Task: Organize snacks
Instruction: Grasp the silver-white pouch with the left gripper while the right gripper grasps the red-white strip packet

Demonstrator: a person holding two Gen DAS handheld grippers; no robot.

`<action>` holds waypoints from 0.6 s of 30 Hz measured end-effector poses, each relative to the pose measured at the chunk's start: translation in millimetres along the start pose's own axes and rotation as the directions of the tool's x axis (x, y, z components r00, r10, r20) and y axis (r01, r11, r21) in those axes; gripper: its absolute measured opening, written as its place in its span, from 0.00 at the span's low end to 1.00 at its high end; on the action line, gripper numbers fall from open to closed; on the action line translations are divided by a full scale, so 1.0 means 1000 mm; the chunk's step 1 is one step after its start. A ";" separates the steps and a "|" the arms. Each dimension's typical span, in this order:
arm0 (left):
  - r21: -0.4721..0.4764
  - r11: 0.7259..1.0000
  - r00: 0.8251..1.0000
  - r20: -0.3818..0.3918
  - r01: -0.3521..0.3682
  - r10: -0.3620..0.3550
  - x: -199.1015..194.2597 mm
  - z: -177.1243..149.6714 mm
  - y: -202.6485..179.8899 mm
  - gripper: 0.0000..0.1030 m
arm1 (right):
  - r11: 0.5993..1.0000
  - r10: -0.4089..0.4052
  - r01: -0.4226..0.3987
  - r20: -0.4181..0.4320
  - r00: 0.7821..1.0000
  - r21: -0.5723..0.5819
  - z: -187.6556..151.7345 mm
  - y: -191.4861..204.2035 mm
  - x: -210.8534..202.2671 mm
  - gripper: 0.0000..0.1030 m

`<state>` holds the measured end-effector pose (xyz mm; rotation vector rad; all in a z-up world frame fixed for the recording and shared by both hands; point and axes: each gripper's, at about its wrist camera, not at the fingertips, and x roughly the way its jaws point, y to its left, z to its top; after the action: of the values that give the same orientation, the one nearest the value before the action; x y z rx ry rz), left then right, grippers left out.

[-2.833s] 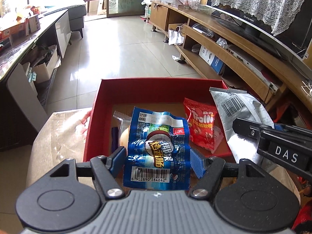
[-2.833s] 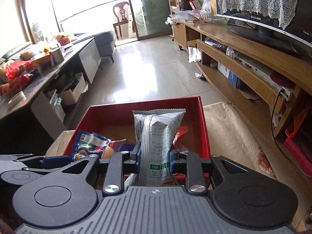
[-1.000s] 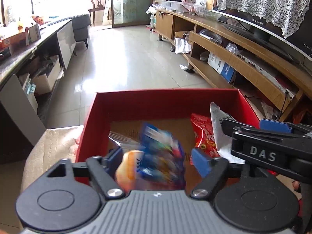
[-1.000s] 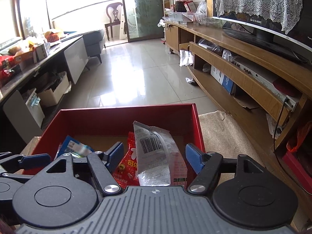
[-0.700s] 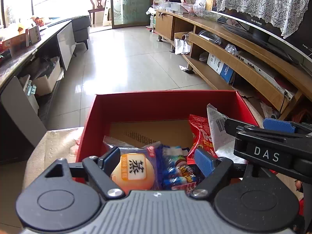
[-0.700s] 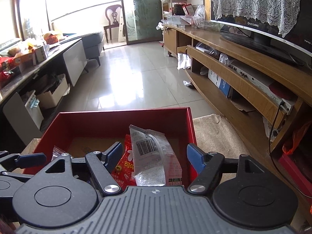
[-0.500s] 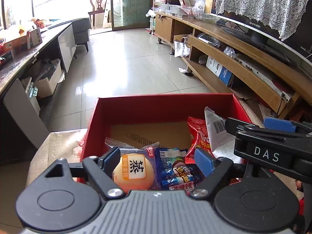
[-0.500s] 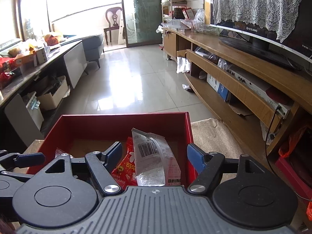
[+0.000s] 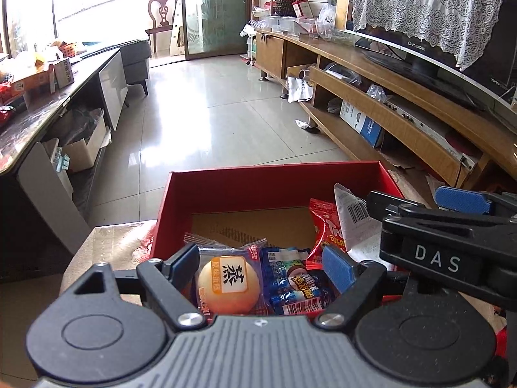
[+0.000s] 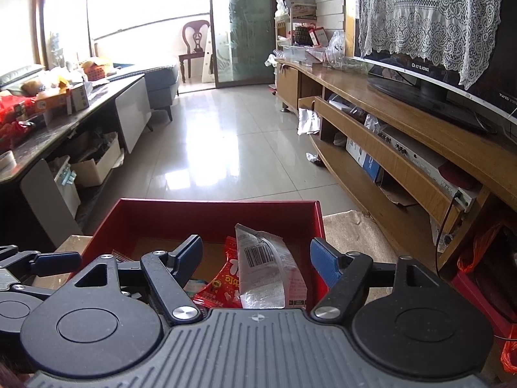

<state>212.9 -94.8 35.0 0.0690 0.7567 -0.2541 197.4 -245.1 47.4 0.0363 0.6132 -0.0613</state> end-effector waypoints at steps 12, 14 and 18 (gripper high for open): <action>0.010 0.999 0.998 -0.048 0.045 -0.044 -0.028 -0.019 0.007 0.77 | 0.999 0.003 -0.003 -0.014 1.000 -0.045 -0.010 0.009 -0.029 0.81; -0.002 0.999 0.995 -0.083 0.051 -0.051 -0.030 -0.029 0.016 0.77 | 0.997 0.006 -0.008 -0.031 0.999 -0.072 -0.017 0.014 -0.034 0.81; -0.035 0.998 0.986 -0.159 0.047 -0.052 -0.032 -0.051 0.039 0.77 | 0.994 0.032 -0.041 -0.087 0.996 -0.103 -0.033 0.021 -0.040 0.82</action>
<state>166.2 -43.0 19.0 0.0414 0.9221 -0.2859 147.4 -220.5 43.4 -0.0517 0.7002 0.0078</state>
